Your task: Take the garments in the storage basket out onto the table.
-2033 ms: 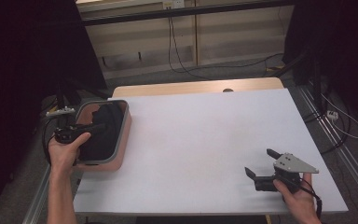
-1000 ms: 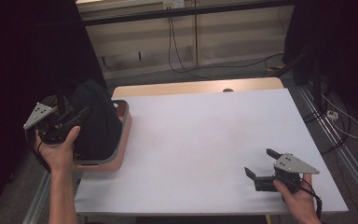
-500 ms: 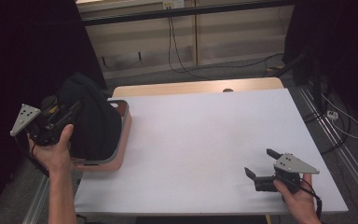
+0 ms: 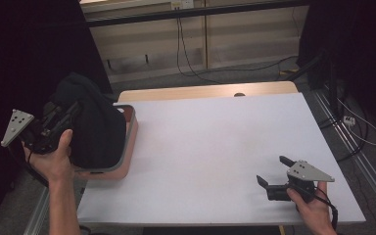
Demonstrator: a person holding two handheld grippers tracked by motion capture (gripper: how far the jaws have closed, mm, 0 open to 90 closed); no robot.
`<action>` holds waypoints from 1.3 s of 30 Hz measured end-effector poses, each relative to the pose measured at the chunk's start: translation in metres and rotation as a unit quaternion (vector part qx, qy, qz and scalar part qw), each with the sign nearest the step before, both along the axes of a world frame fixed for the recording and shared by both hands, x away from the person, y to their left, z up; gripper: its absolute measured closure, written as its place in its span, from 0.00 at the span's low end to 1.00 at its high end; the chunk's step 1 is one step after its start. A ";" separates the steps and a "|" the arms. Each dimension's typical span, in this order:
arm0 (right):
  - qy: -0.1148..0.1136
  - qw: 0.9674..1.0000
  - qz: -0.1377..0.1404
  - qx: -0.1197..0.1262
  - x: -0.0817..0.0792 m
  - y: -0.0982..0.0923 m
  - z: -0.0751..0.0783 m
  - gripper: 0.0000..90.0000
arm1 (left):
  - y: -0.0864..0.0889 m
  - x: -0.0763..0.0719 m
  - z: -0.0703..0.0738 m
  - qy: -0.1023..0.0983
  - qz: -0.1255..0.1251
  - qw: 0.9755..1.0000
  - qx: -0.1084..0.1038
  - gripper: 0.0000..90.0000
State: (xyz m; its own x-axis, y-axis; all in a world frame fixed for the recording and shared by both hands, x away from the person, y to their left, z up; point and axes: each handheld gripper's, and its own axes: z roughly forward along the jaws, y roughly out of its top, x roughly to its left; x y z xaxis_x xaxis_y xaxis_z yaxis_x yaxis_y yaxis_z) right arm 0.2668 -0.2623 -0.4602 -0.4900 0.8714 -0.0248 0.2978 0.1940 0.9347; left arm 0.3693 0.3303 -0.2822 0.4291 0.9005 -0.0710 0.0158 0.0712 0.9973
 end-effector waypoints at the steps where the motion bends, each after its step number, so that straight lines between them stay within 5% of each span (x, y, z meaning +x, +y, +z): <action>1: 0.000 1.000 0.000 0.000 0.000 0.000 0.000 0.00 | -0.001 -0.001 0.002 -0.003 -0.001 1.000 0.001 0.73; 5: -0.001 1.000 -0.002 -0.001 0.001 -0.001 0.000 0.00 | -0.004 -0.002 0.009 -0.021 0.003 1.000 -0.007 0.74; 7: 0.000 1.000 -0.001 -0.002 0.002 -0.001 0.000 0.00 | -0.002 0.001 0.009 -0.028 0.009 0.999 -0.032 0.74; 11: -0.001 1.000 0.001 -0.002 0.002 0.001 0.000 0.00 | -0.005 0.003 0.015 -0.034 0.025 0.999 -0.012 0.74; 16: 0.001 1.000 0.000 -0.001 0.003 0.001 0.000 0.00 | -0.006 0.002 0.029 -0.048 0.032 0.998 -0.022 0.74; 24: 0.001 1.000 0.000 -0.001 0.002 0.001 0.000 0.00 | -0.013 0.001 0.049 -0.069 0.000 0.996 -0.053 0.74; 39: 0.000 1.000 0.000 -0.001 0.002 0.000 0.000 0.00 | -0.038 -0.003 0.081 -0.086 -0.044 0.994 -0.048 0.74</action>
